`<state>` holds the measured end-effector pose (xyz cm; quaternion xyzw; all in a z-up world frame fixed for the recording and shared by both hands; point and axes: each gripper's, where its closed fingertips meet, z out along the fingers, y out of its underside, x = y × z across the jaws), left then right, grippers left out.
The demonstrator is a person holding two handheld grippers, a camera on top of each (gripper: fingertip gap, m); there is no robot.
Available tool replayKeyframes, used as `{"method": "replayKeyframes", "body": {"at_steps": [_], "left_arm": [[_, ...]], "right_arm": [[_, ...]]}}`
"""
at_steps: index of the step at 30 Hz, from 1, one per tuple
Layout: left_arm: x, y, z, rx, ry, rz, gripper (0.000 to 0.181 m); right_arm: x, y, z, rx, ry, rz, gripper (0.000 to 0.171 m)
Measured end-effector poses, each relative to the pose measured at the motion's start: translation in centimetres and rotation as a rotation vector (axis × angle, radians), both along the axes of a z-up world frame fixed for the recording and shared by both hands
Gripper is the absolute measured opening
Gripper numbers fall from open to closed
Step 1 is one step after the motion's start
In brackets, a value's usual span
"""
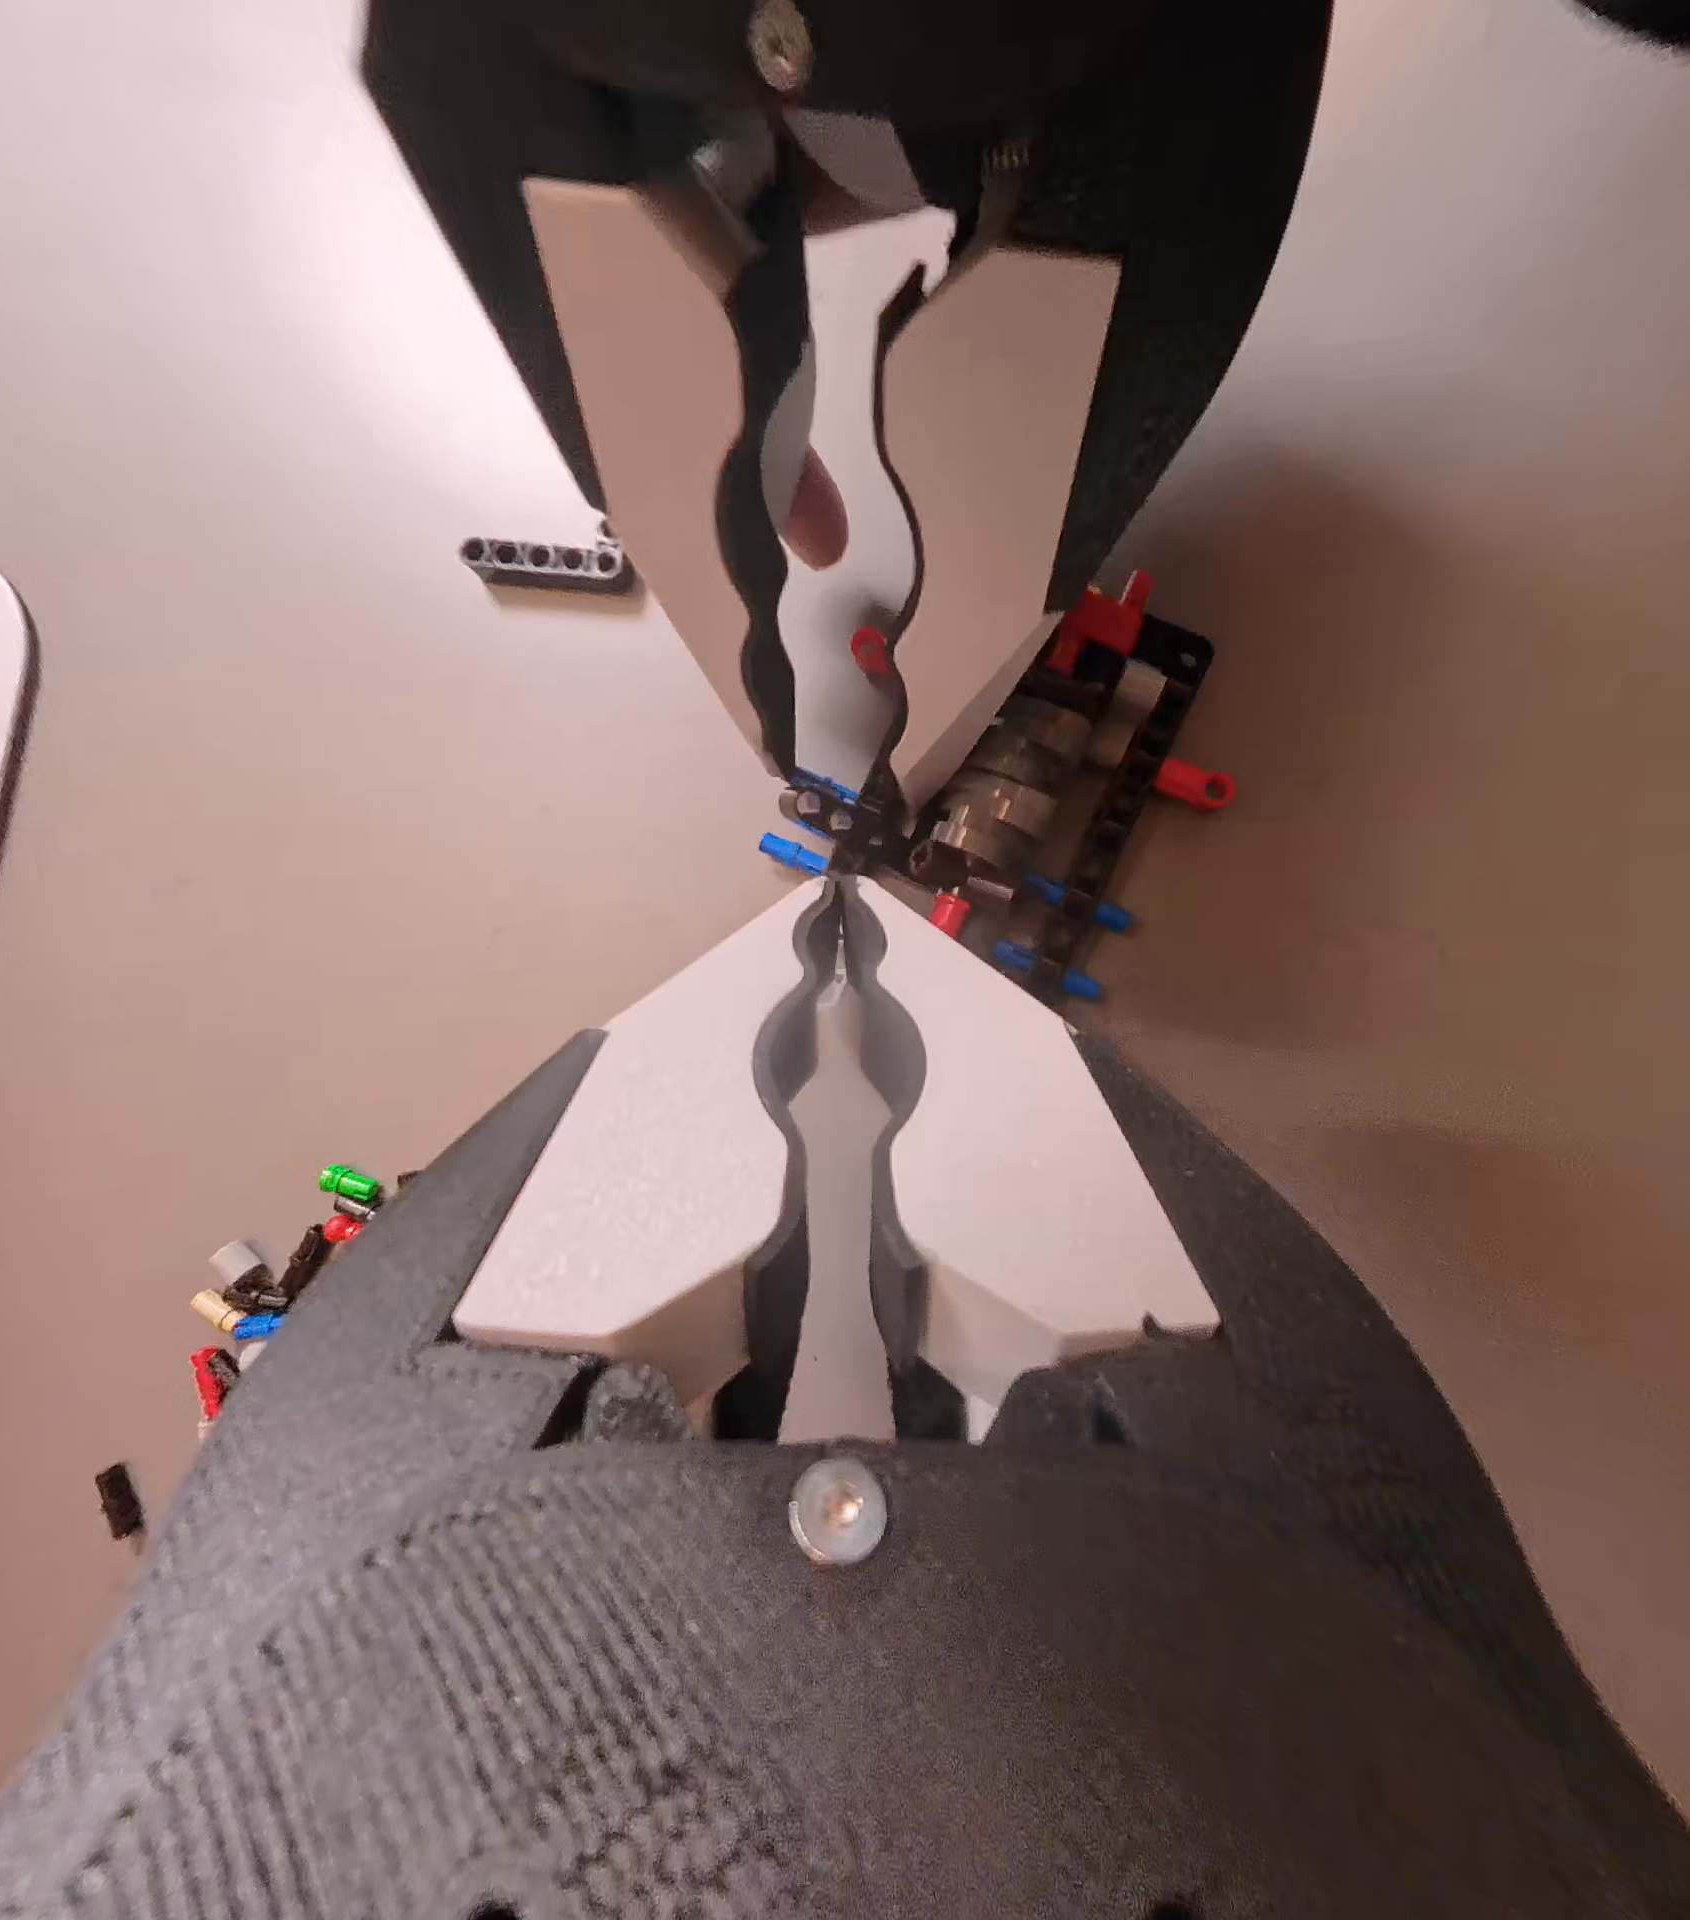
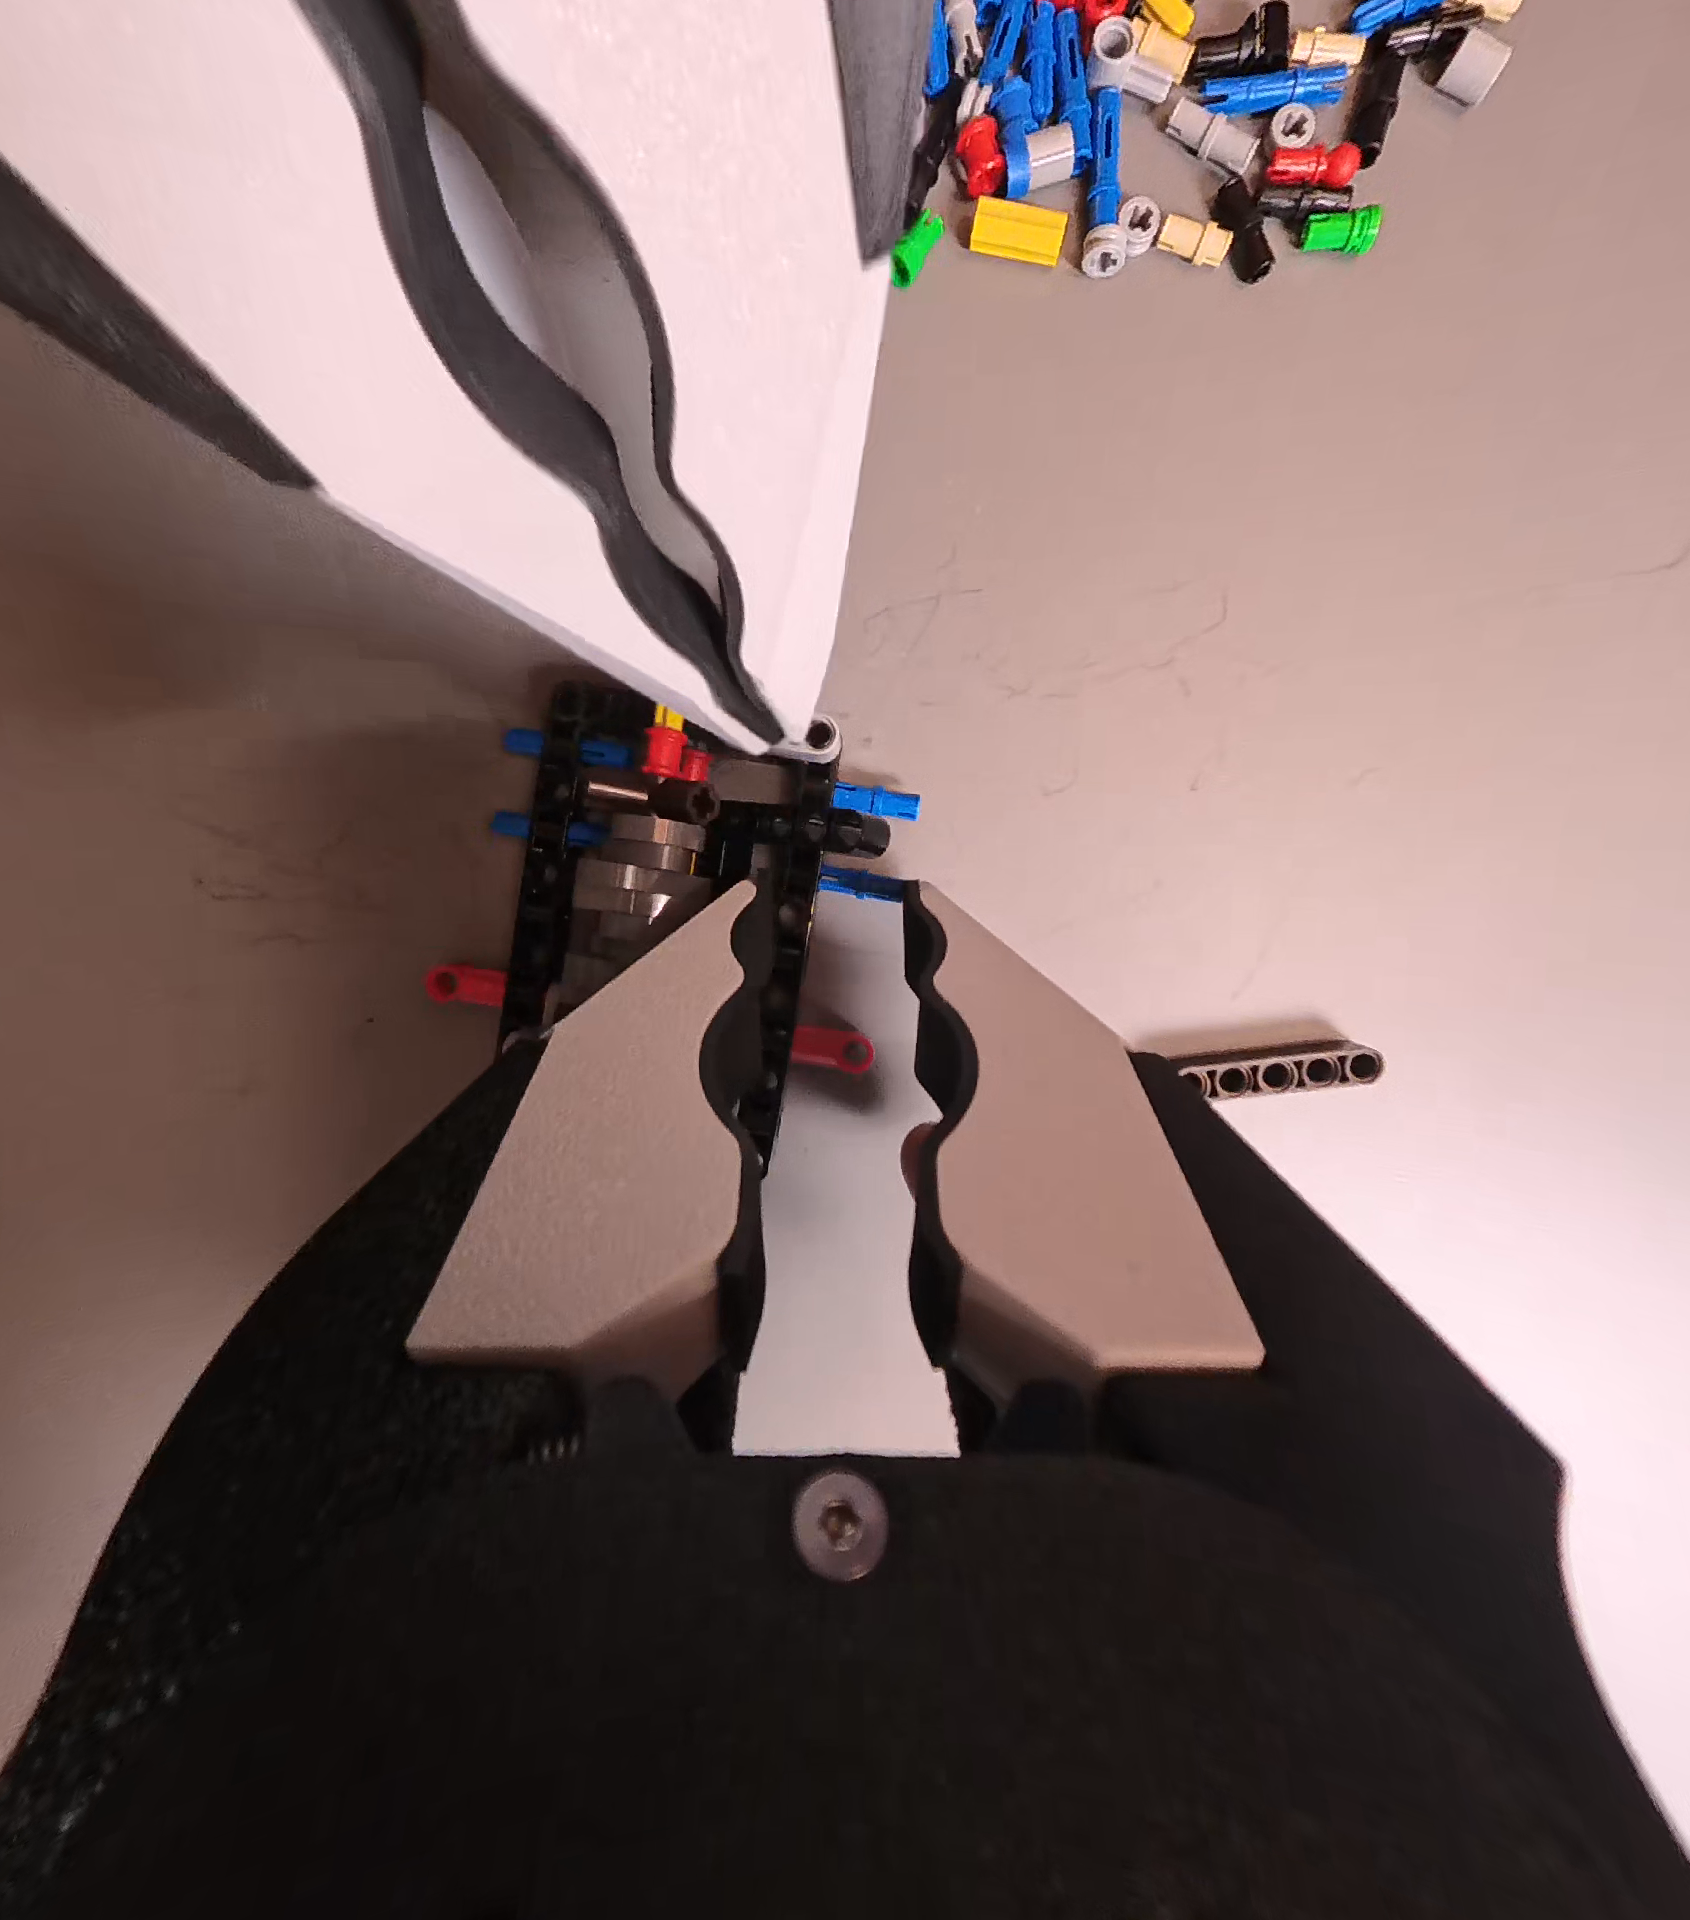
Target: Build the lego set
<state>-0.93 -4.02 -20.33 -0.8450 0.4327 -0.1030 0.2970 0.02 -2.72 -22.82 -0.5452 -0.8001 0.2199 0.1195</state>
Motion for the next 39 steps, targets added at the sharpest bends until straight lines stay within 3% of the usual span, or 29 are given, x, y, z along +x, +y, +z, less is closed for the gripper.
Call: {"method": "replayKeyframes", "body": {"at_steps": [1, 4, 8, 15, 19, 29, 39], "left_arm": [[0.1, 0.1, 0.4, -0.007, -0.046, 0.003, 0.0], [-0.2, 0.9, 0.4, -0.107, -0.207, 0.03, 0.016], [0.1, 1.5, -0.6, -0.29, -0.445, 0.026, 0.02], [1.3, 1.0, -1.1, -0.379, -0.532, -0.067, 0.019], [1.7, 0.8, -0.9, -0.309, -0.511, -0.112, 0.012], [1.8, 0.0, 0.0, 0.126, -0.244, -0.238, 0.007], [1.5, -0.2, 0.1, 0.177, -0.197, -0.19, 0.007]], "right_arm": [[0.0, 0.0, 0.0, -0.003, 0.001, -0.001, 0.022], [0.1, 0.1, 0.0, -0.005, 0.001, -0.001, 0.022], [0.0, 0.0, 0.0, 0.002, 0.014, 0.005, 0.022], [-0.1, -0.1, 0.0, -0.008, 0.036, 0.015, 0.022], [-0.1, -0.3, 0.1, -0.017, 0.044, 0.029, 0.022], [0.3, -0.3, 0.6, -0.123, 0.03, 0.024, 0.027], [0.6, 0.0, 0.3, -0.062, 0.022, 0.042, 0.03]]}}
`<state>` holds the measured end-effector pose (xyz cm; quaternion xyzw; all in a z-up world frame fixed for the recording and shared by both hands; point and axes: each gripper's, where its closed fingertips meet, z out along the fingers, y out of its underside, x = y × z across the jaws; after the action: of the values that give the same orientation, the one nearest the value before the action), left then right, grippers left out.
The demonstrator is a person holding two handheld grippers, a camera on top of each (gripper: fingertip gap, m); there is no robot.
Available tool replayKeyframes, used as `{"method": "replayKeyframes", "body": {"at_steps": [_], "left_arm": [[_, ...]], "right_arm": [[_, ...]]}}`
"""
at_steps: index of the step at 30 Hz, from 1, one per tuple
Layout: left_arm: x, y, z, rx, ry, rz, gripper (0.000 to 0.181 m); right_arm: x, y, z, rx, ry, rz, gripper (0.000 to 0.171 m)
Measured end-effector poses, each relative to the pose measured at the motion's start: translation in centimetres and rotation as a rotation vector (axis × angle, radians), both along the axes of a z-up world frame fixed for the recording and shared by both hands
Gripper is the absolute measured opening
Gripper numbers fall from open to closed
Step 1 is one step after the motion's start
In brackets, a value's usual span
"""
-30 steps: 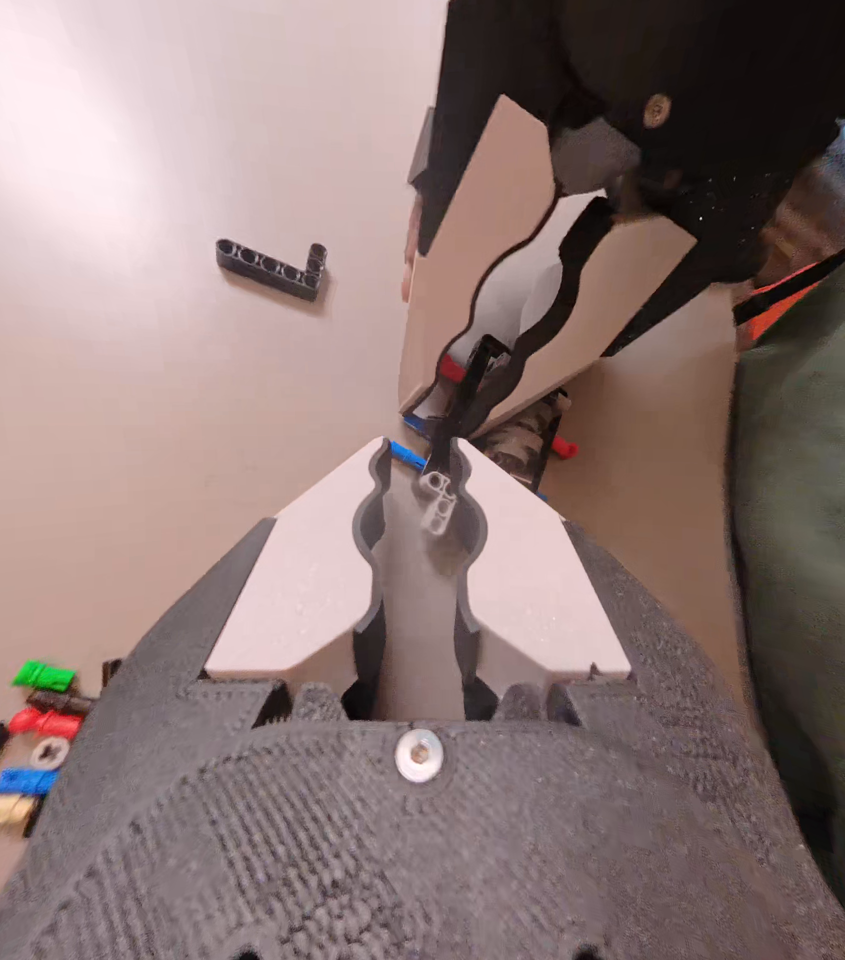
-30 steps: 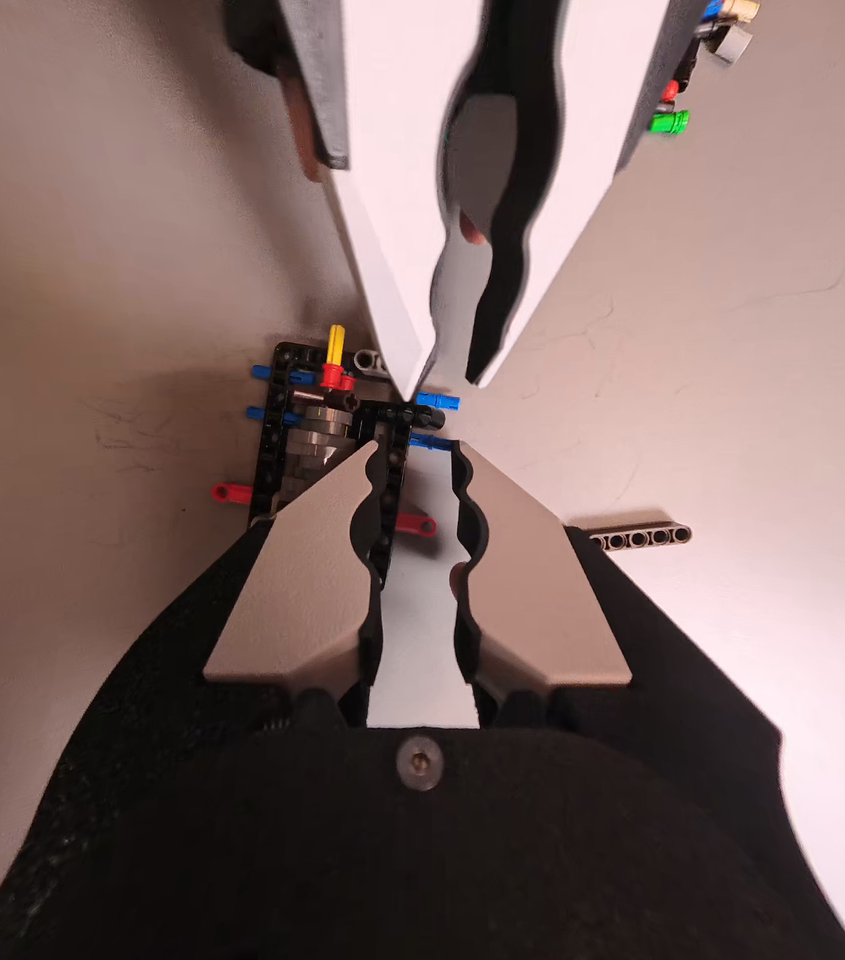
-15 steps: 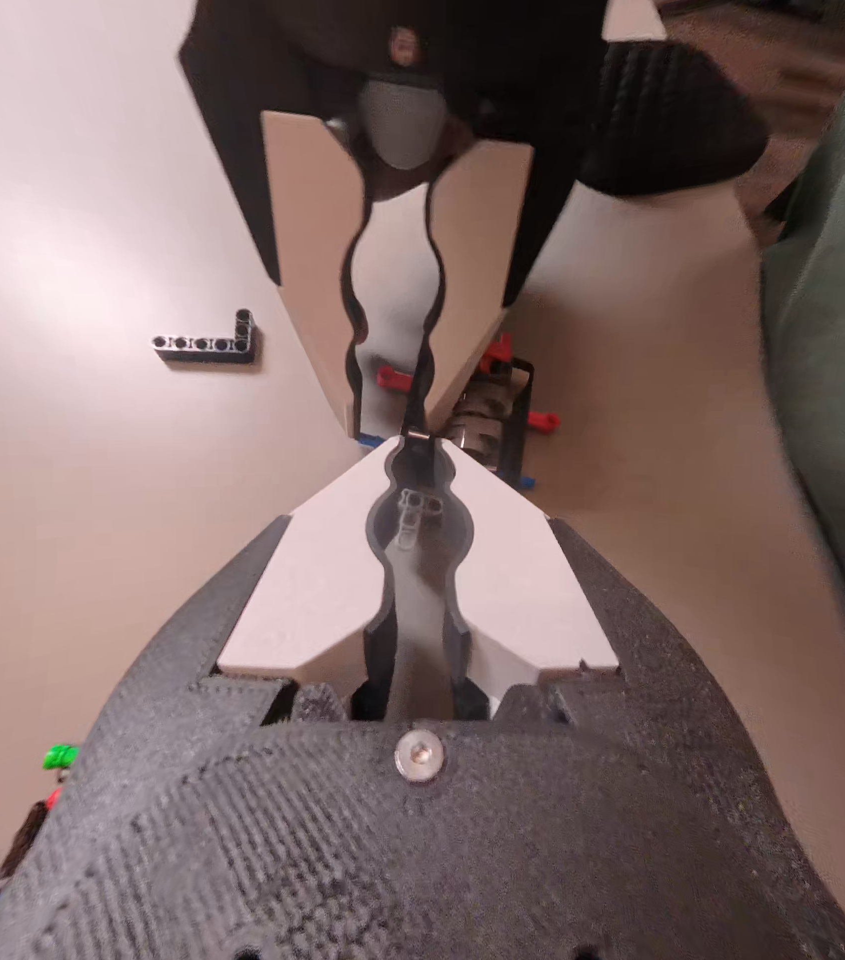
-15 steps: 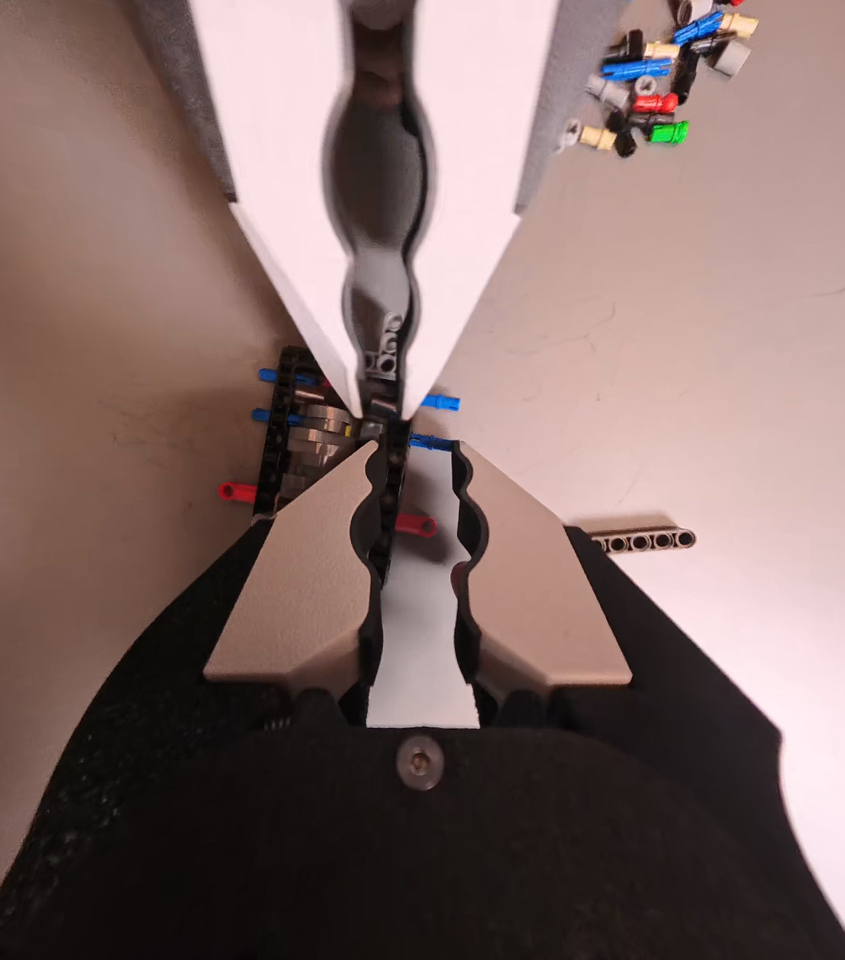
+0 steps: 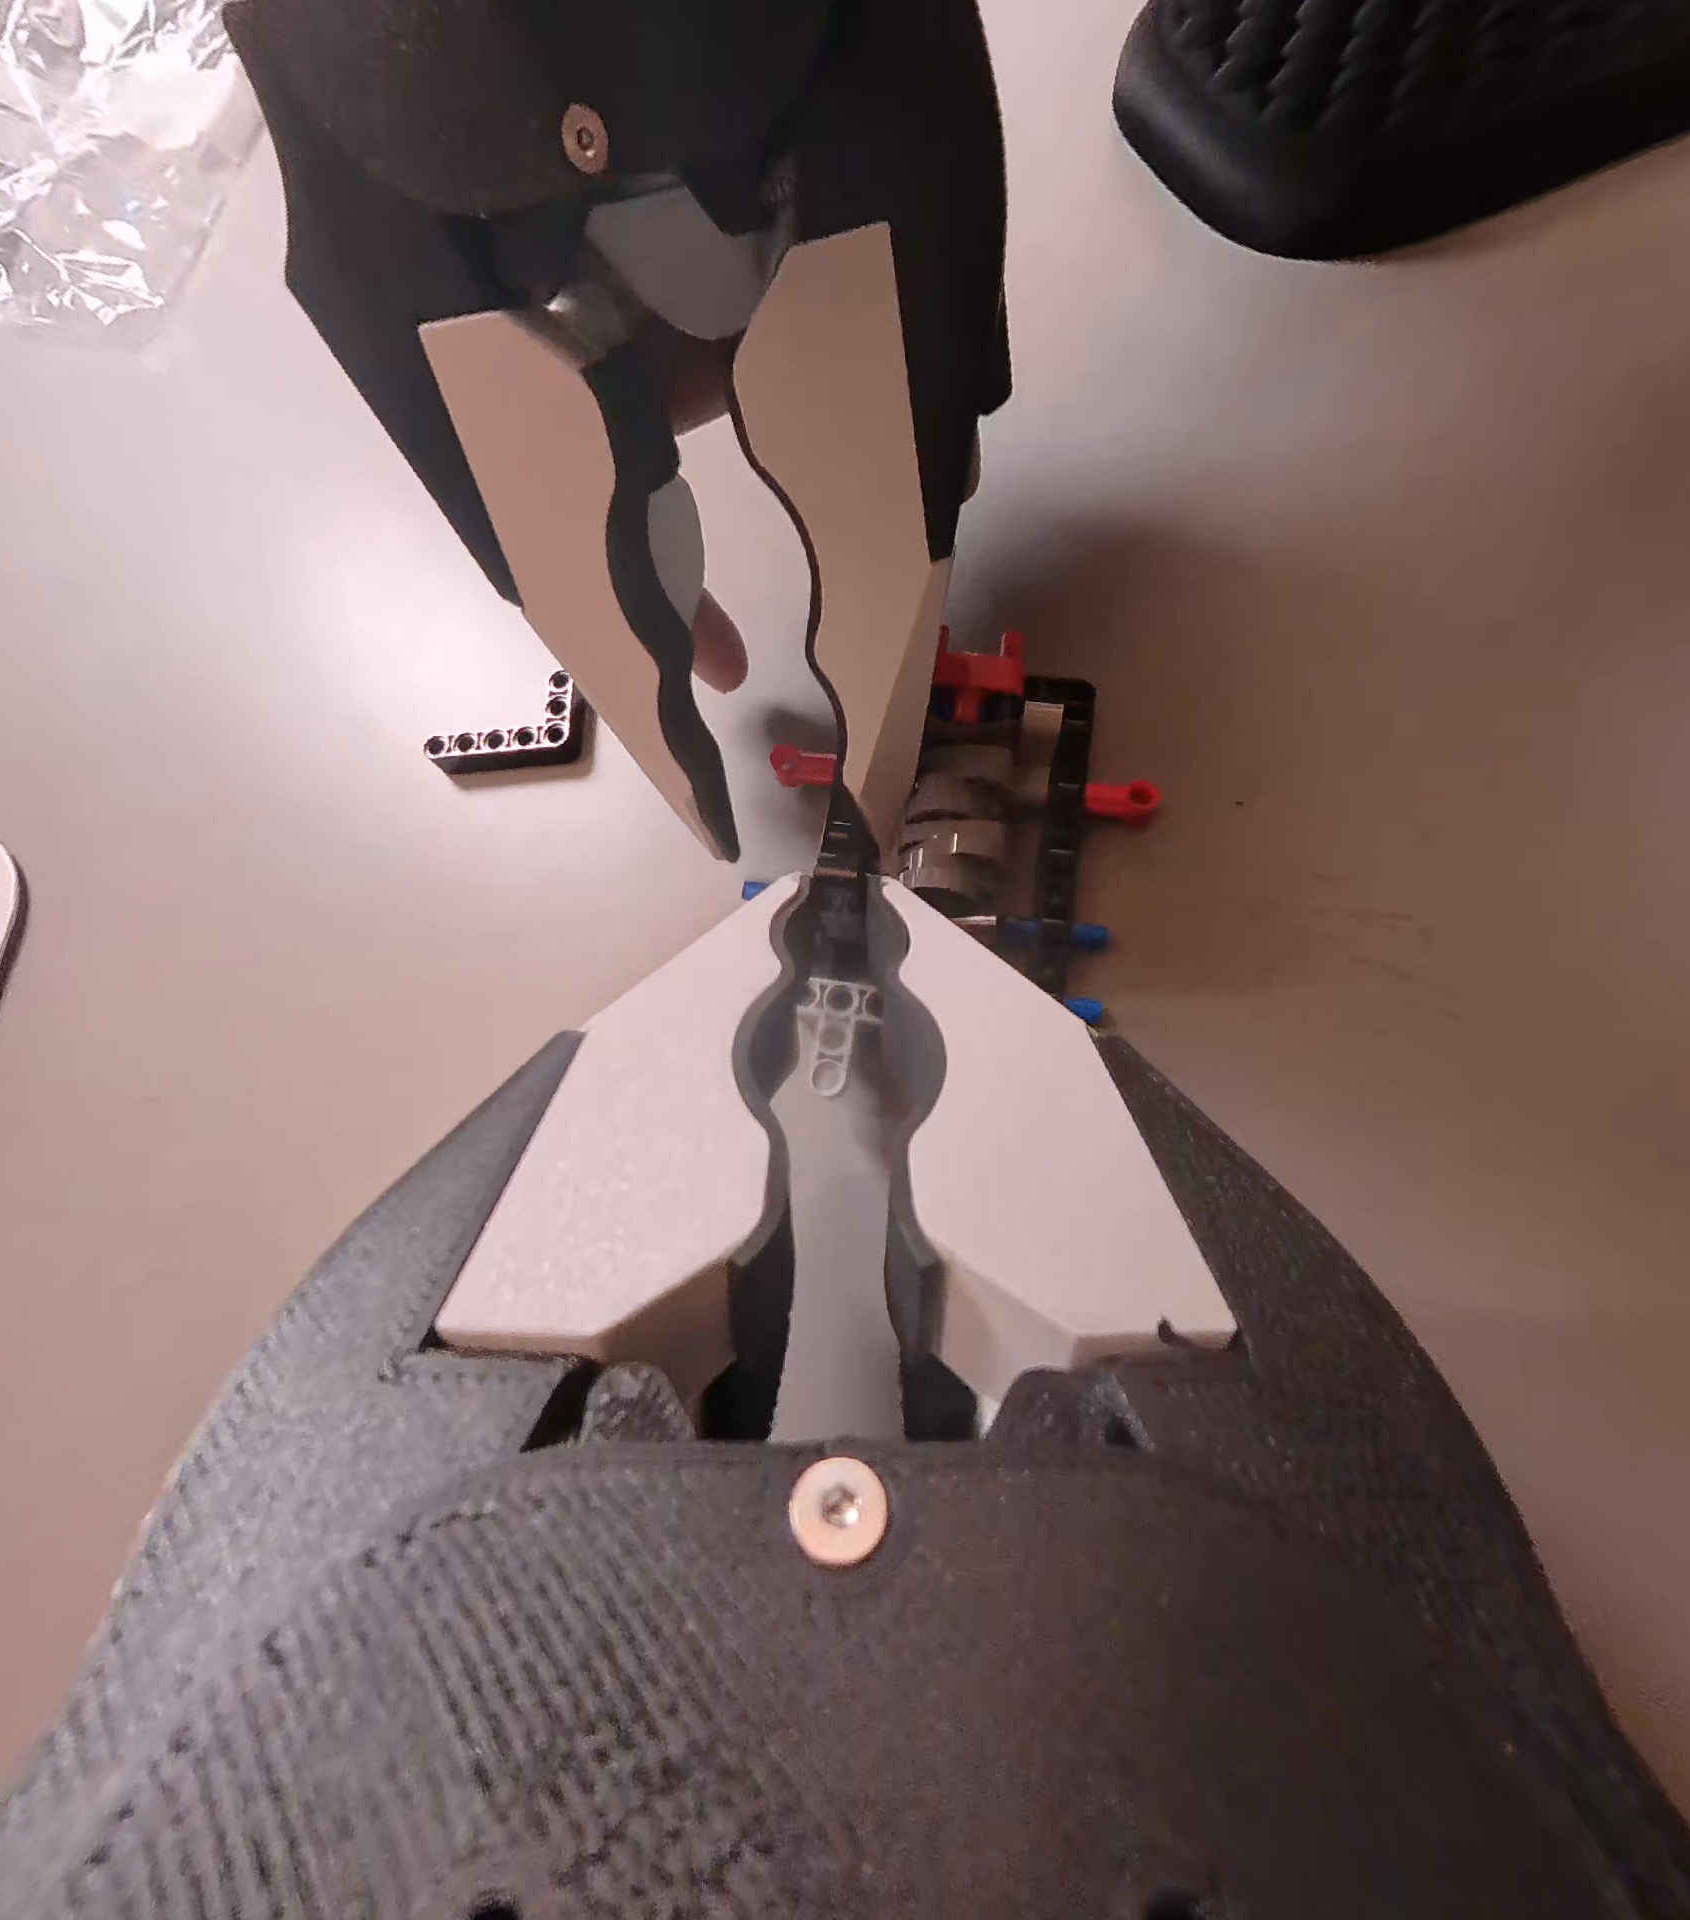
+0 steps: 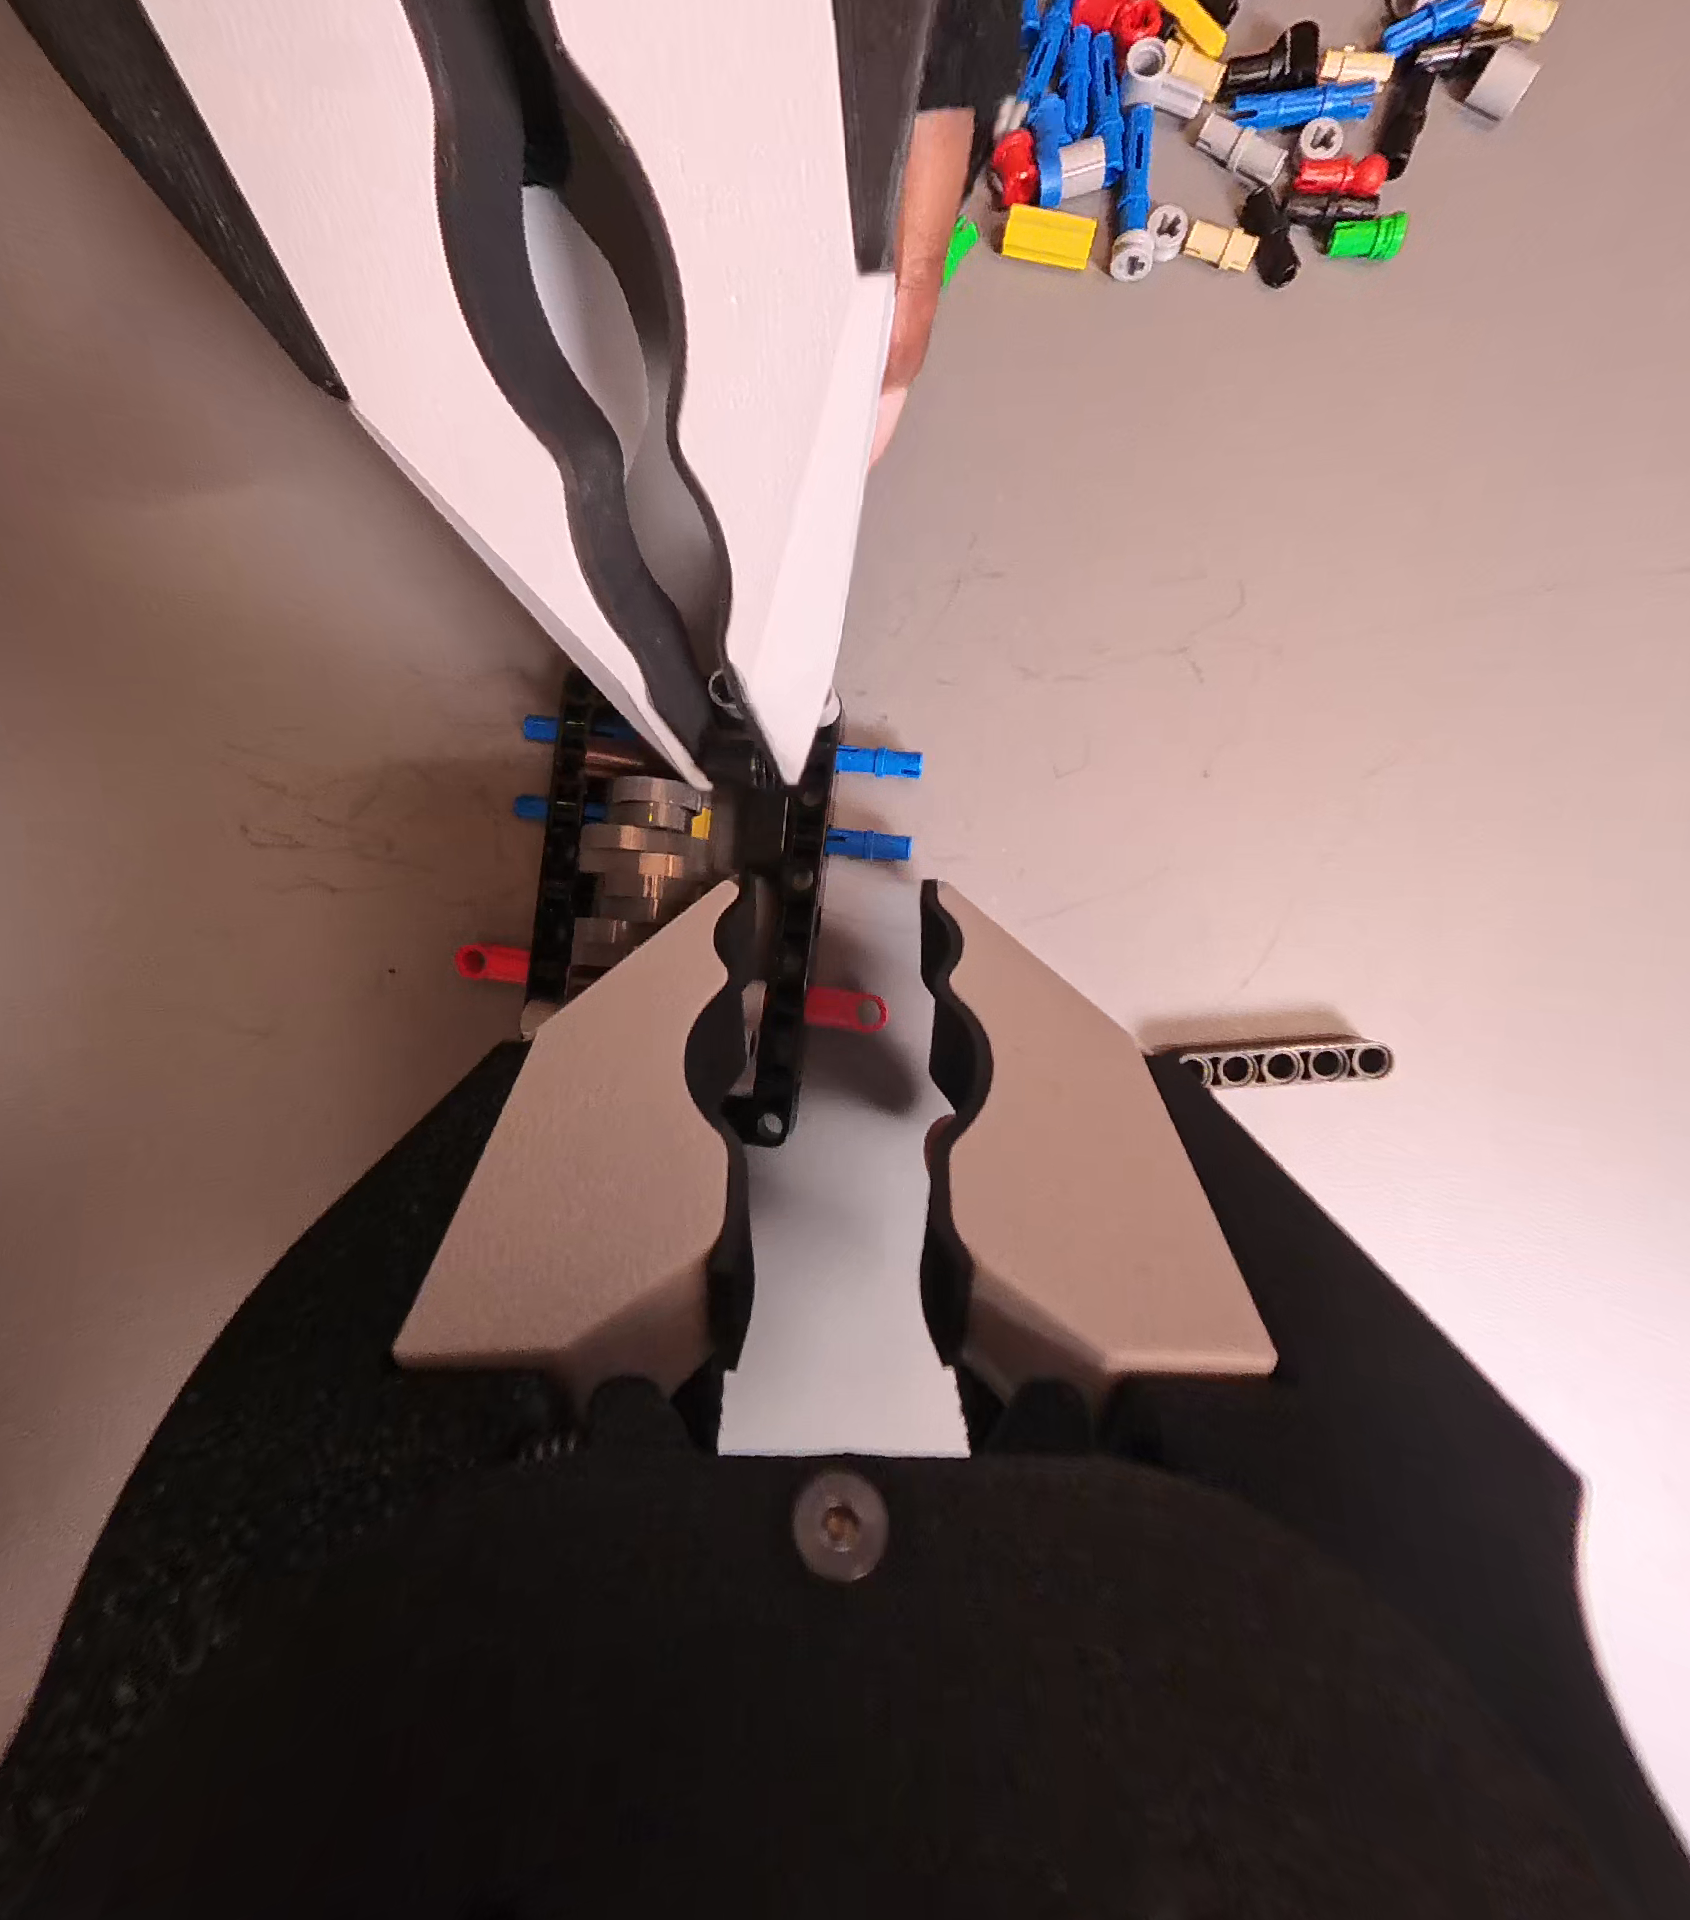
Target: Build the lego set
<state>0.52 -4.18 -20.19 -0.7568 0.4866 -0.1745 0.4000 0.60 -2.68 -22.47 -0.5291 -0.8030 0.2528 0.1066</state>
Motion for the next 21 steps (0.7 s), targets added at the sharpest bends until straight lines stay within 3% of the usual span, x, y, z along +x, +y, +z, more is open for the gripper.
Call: {"method": "replayKeyframes", "body": {"at_steps": [21], "left_arm": [[-0.96, 0.55, -0.46, -0.003, 0.066, 0.135, 0.008]], "right_arm": [[-0.42, 0.39, -0.64, 0.048, -0.009, 0.019, 0.026]]}}
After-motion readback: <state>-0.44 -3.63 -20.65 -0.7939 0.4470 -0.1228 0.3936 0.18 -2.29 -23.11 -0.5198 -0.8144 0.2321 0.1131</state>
